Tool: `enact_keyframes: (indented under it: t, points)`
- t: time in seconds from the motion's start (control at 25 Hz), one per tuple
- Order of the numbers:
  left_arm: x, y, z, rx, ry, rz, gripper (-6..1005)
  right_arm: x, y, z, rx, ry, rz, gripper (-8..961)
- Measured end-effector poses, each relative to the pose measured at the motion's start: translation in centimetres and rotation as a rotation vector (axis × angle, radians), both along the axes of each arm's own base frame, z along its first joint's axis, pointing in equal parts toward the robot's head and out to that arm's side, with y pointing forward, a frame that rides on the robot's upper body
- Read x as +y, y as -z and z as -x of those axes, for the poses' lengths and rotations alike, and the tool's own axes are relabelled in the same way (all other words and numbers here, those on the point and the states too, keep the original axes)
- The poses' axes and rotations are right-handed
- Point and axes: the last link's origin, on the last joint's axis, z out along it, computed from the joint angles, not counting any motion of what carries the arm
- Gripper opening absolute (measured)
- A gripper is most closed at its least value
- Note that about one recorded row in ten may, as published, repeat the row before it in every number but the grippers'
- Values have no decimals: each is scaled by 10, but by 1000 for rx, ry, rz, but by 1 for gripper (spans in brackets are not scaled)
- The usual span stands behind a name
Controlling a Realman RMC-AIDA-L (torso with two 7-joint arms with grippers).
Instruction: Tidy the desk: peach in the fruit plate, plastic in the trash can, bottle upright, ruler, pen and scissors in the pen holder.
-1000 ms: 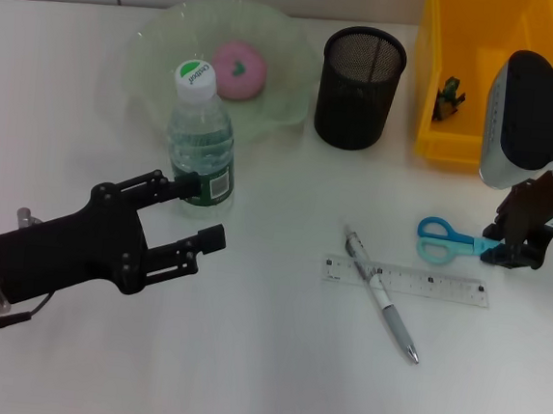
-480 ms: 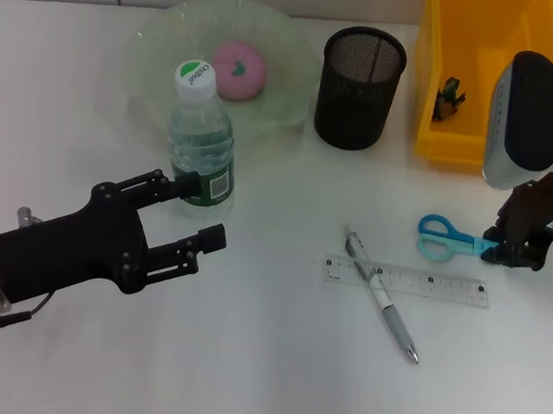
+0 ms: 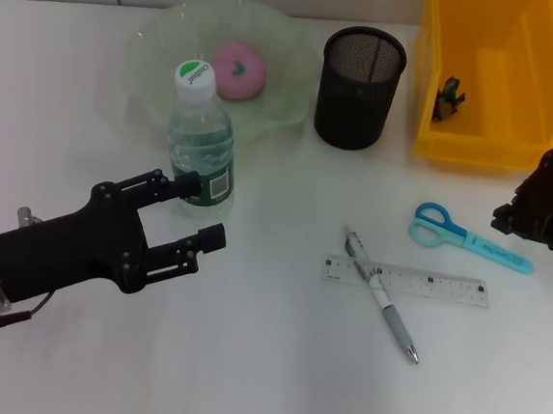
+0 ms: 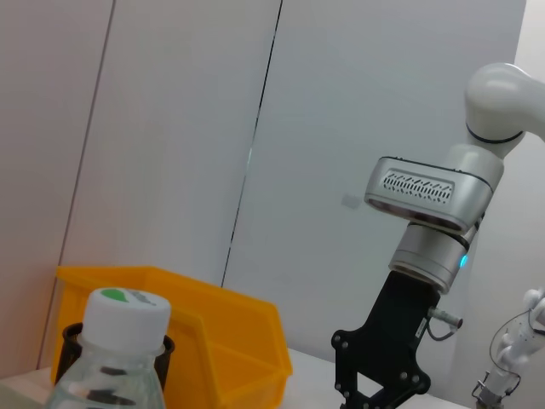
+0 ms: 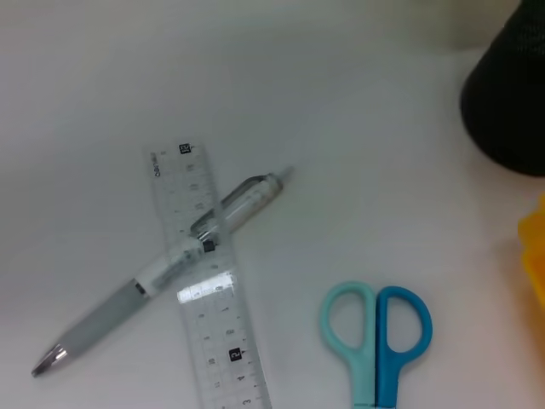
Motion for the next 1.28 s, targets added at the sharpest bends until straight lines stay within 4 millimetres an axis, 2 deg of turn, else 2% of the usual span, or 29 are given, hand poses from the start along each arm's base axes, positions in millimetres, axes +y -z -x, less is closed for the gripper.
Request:
enact_keyframes:
  t: [0.12,0.28,0.88,1.28]
  points:
    - [0,0,0,0,1,0,726,-1,0,-1,-14,10,5,52]
    - [0,0,-1,-2,4,1,726,-1,5,0,-52,36,16,64]
    - [-2,0,0,-2,6,2,726,2,33,-7,-100,10,41,437]
    - [-2,0,0,-2,6,2,725,4,40,-8,-114,9,32,424]
